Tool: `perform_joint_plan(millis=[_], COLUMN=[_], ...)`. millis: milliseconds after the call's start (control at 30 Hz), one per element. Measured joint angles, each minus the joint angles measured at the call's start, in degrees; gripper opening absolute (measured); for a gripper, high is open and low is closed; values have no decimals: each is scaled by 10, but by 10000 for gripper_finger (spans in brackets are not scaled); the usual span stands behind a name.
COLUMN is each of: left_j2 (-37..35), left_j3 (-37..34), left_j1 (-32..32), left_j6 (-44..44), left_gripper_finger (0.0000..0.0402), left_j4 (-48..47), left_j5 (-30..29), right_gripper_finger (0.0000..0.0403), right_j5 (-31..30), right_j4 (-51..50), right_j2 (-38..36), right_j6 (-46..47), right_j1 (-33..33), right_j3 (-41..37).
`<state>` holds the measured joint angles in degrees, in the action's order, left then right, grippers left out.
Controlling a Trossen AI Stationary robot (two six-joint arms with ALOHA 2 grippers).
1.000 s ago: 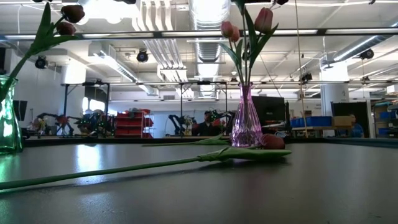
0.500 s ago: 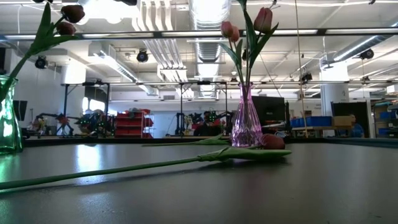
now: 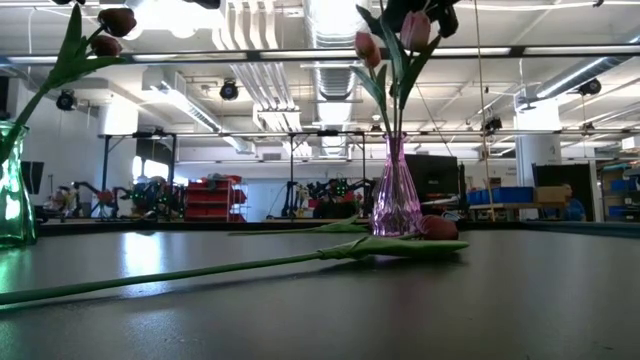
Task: Sort flowers into vase by color
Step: Put the pink tulip into the purple vase
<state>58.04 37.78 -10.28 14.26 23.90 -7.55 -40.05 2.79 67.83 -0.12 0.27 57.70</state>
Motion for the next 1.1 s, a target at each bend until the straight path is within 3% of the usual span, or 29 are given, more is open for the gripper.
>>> perform_joint_plan(millis=[567,1100], left_j2=[0,0], left_j3=[0,0], left_j1=[0,0], left_j6=[0,-2], left_gripper_finger=[145,145], left_j4=[0,-2], left_j5=[0,0], right_gripper_finger=[28,181], right_j5=[-4,-5], right_j4=[-30,-44], right_j2=[2,2], right_j6=[47,15], right_j1=[-2,-2], right_j3=[-38,2])
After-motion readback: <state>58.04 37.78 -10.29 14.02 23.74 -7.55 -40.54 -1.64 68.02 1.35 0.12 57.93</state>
